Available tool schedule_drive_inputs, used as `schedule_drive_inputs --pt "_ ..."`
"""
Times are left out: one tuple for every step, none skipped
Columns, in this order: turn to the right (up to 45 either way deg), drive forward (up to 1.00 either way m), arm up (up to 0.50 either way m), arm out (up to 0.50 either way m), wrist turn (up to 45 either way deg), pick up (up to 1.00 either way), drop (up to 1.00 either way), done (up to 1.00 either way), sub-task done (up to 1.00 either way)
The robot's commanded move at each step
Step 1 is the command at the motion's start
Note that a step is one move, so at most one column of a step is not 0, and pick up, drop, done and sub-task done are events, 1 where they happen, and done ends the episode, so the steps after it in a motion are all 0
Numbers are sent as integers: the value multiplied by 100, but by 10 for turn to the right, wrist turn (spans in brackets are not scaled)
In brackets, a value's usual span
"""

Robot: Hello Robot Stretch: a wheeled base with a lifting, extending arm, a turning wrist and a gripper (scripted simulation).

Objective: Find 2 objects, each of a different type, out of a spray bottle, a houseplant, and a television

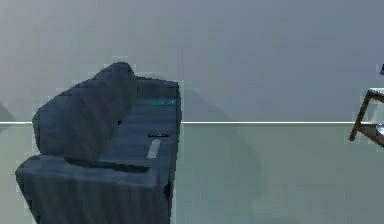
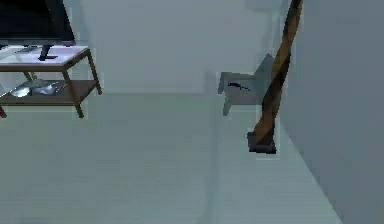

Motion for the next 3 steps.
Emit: schedule_drive_inputs --pt "450 0 0 0 0 0 0 0 0" --pt "300 0 0 0 0 0 0 0 0" --pt "0 100 0 0 0 0 0 0 0"
